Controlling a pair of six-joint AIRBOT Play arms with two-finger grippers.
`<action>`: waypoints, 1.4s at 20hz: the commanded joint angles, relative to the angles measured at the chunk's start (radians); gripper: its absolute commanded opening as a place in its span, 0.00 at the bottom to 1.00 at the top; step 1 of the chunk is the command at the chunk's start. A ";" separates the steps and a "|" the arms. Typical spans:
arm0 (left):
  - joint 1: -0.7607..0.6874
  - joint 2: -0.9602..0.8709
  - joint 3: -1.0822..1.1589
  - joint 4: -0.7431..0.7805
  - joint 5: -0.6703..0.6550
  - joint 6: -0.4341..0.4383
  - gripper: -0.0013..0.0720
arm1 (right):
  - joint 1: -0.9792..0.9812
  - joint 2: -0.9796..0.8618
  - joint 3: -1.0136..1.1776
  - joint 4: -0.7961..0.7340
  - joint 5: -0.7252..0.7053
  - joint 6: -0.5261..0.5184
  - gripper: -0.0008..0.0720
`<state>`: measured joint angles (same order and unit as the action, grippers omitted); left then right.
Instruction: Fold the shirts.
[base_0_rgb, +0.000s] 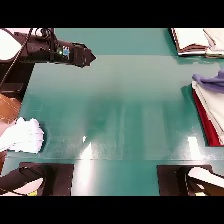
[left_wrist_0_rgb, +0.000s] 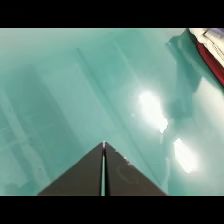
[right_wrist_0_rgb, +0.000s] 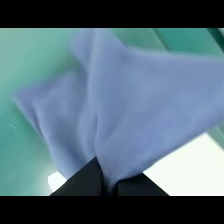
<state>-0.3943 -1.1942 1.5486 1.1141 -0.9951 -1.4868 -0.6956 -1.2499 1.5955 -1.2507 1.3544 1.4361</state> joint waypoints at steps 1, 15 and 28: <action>0.000 0.000 0.000 0.001 -0.003 0.006 0.04 | -0.076 0.092 -0.198 -0.091 0.010 -0.001 0.04; 0.000 0.000 0.000 0.002 -0.037 0.029 0.05 | 0.167 0.249 -0.348 0.117 -0.054 -0.001 0.93; 0.000 0.000 0.000 0.003 0.050 0.028 0.05 | 0.991 0.066 -0.142 0.123 -0.076 -0.005 0.04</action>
<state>-0.3939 -1.1942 1.5486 1.1168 -0.9771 -1.4582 0.1940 -1.1511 1.4258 -1.1301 1.2835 1.4326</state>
